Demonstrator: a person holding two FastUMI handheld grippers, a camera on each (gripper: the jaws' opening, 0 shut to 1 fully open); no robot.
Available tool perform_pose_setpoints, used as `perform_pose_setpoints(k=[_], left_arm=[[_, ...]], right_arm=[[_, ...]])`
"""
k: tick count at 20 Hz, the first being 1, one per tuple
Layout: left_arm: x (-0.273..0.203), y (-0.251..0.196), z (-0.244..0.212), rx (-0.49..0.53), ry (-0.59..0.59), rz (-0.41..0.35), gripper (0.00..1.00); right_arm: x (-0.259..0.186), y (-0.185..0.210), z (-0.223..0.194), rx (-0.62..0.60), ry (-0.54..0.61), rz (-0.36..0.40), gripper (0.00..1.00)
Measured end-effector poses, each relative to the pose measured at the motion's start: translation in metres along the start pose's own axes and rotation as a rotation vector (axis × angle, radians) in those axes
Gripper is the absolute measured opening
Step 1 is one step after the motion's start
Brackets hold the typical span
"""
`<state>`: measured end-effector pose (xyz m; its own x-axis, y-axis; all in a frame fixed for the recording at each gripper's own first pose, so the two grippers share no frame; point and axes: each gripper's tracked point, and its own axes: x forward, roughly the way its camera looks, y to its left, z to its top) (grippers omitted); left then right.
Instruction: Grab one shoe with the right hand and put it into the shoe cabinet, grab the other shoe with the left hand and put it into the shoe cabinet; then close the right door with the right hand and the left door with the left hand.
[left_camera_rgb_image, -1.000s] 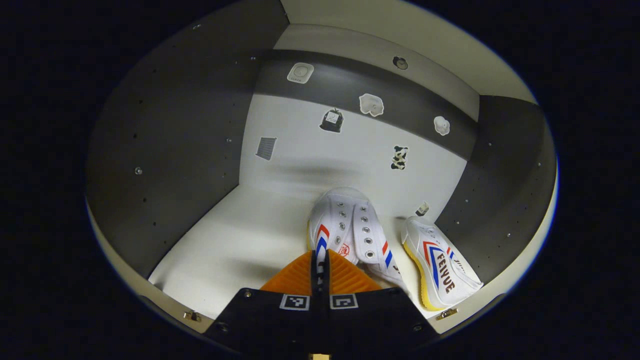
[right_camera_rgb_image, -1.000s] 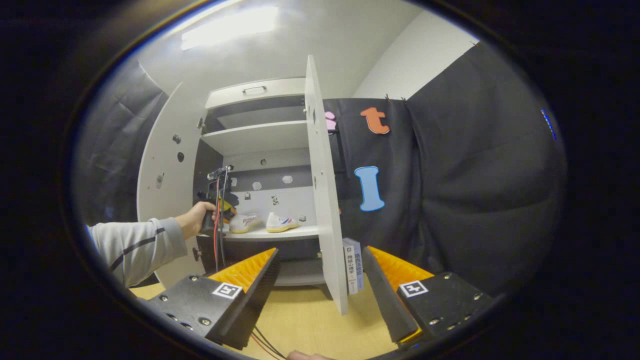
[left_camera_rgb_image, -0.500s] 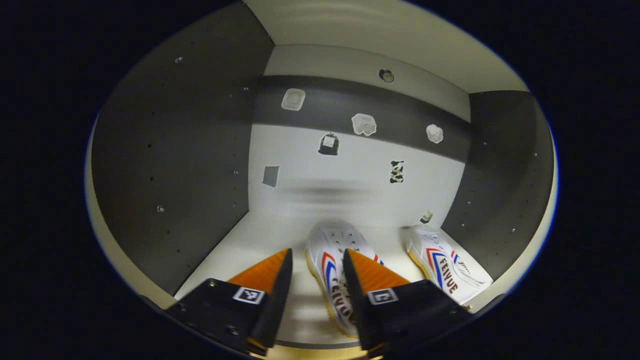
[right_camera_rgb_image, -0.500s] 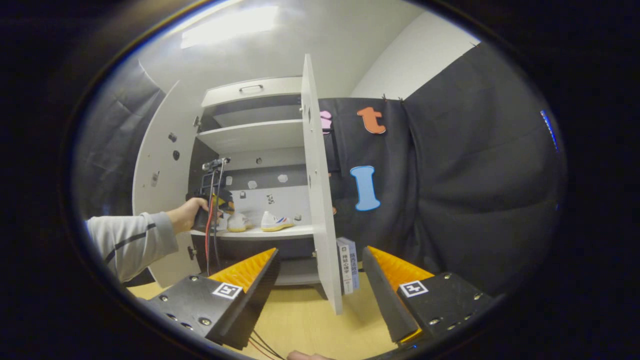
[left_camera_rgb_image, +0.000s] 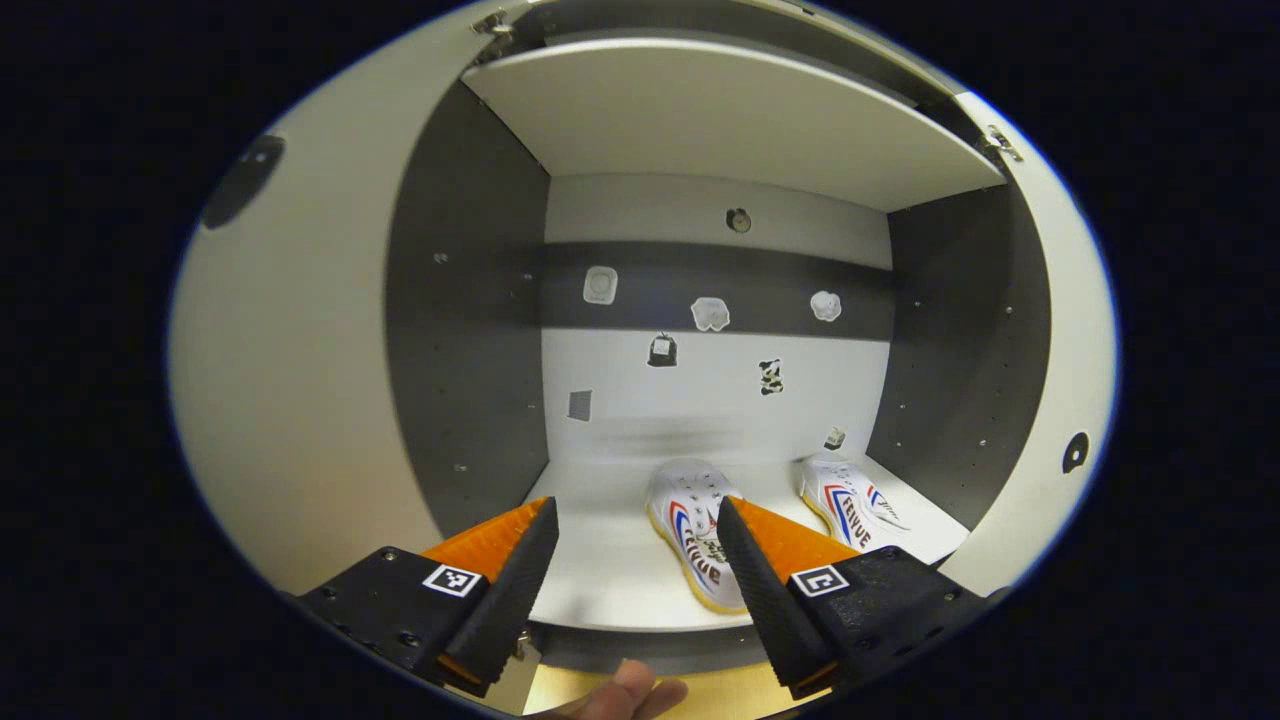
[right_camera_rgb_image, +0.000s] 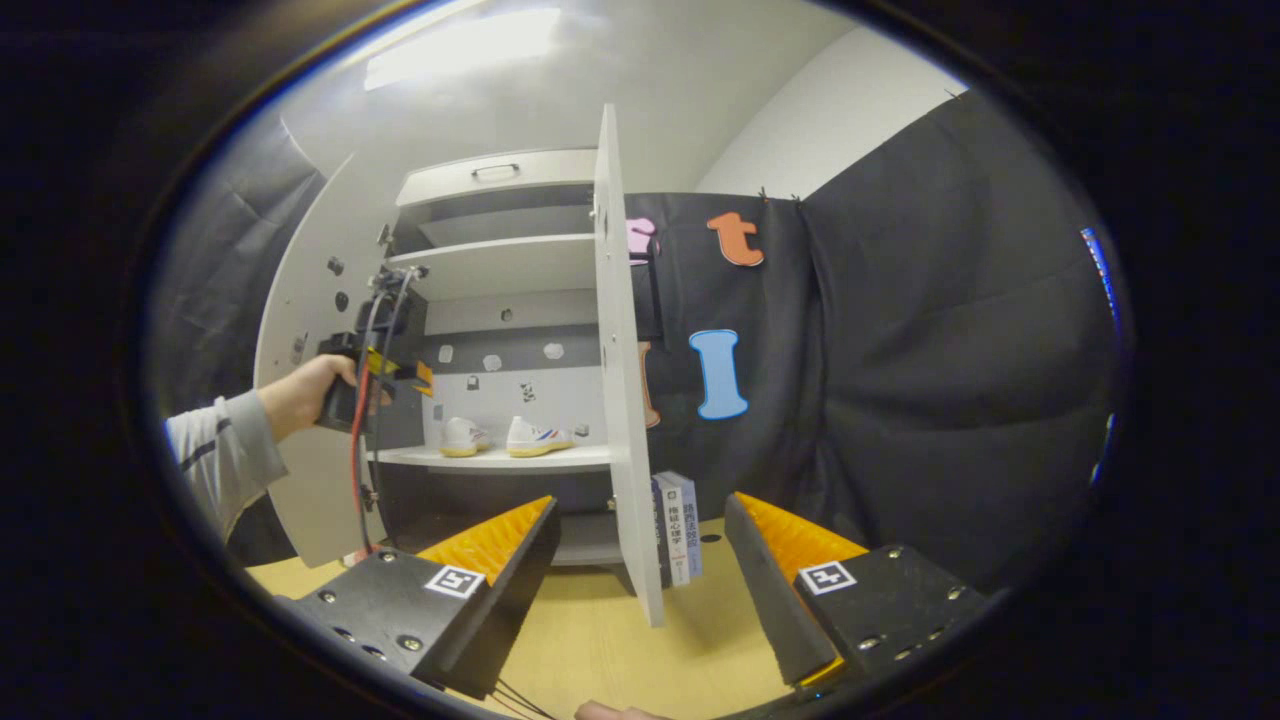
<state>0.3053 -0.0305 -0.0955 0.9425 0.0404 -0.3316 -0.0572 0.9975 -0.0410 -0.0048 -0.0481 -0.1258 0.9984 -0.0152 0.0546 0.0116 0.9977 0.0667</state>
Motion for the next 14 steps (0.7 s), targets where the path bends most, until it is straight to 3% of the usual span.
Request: perform_pose_setpoints(k=[7,11,14], left_arm=[[-0.146,-0.013,-0.006,0.038,-0.151,-0.134,0.96],[-0.226,0.002,-0.043,0.035,-0.211,-0.187,0.98],[-0.27,0.029,-0.086,0.027,-0.209,-0.166,0.95]], right_arm=[[0.003,-0.029,0.001,-0.006,0.007,-0.069,0.98],[0.005,-0.04,0.002,0.019,0.008,-0.067,0.98],[0.017,-0.058,0.007,-0.046,0.026,-0.082,0.98]])
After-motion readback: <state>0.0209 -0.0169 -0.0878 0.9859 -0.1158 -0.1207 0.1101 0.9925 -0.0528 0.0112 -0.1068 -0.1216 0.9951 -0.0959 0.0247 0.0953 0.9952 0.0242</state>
